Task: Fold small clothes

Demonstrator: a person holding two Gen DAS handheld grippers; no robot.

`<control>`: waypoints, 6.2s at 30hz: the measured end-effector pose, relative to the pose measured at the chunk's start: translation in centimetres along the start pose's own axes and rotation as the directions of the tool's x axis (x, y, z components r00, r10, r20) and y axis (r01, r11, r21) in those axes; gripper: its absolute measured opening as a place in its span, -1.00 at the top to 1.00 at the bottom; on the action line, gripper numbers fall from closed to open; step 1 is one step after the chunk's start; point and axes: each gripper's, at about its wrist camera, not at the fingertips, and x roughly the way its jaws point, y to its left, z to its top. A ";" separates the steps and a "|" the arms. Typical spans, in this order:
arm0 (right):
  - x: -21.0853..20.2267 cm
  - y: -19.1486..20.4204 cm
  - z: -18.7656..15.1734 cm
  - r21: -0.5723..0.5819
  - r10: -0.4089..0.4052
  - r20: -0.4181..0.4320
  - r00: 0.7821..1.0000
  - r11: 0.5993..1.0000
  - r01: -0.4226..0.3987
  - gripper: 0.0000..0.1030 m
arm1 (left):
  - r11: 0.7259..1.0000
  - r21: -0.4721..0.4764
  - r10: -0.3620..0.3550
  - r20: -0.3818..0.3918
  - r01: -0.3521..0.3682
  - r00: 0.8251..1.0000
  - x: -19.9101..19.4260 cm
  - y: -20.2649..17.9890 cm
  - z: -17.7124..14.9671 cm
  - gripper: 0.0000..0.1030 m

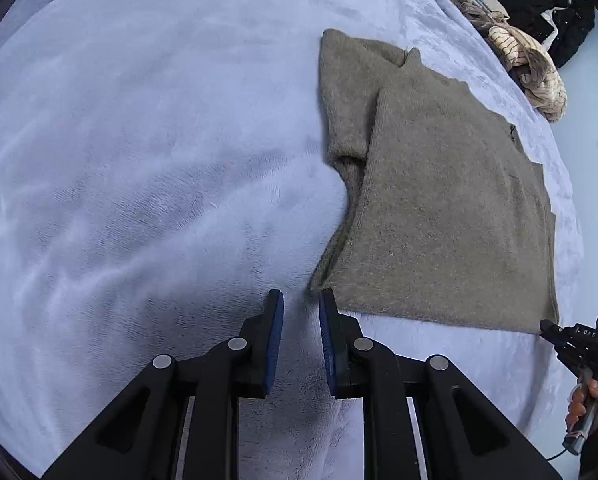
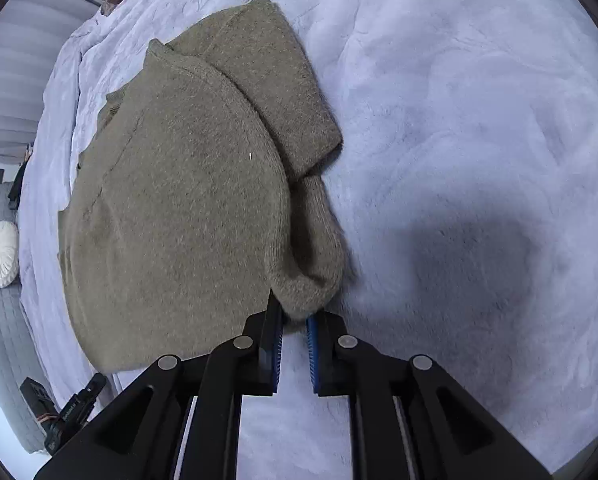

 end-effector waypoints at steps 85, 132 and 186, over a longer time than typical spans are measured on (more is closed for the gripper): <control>6.2 11.0 -7.3 -0.050 0.252 -0.192 0.949 0.963 -0.265 -0.61 | 0.979 0.156 0.141 -0.039 -0.133 0.989 2.8 -5.4 5.6 -1.00; 9.2 20.8 -5.4 0.107 0.739 -0.126 0.662 0.674 -0.731 0.81 | 0.776 -0.245 -0.616 -0.101 0.581 0.781 7.0 -3.0 12.3 -1.00; 7.4 13.2 0.3 -0.190 0.263 -0.057 0.963 0.944 -0.269 0.78 | 0.879 0.478 -0.058 0.112 -0.003 0.992 0.1 -25.1 9.4 0.58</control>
